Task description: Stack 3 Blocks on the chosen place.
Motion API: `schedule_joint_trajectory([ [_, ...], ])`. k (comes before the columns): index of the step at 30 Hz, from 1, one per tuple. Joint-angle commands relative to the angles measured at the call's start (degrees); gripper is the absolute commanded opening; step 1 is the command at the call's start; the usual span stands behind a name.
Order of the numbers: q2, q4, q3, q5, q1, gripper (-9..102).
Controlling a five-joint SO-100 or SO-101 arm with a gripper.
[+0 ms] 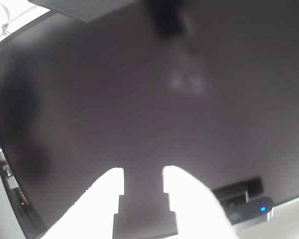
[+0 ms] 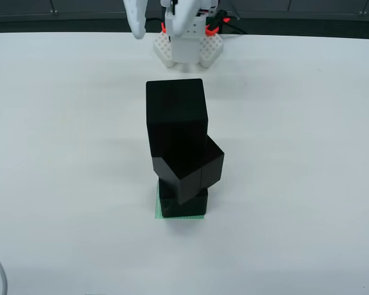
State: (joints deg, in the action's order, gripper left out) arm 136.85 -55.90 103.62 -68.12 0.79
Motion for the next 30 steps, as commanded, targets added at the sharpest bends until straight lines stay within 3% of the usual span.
schedule_joint_trajectory([
  [1, 5.27, 1.76, -2.55, 9.67, -0.88, 0],
  [8, 18.19, 5.27, 7.91, 43.95, 0.26, 0],
  [12, 26.54, 4.83, 20.65, 55.63, -0.09, 0],
  [19, 33.49, 6.77, 39.02, 63.81, -1.41, 0],
  [30, 43.42, 8.7, 56.43, 68.29, -1.76, 0],
])
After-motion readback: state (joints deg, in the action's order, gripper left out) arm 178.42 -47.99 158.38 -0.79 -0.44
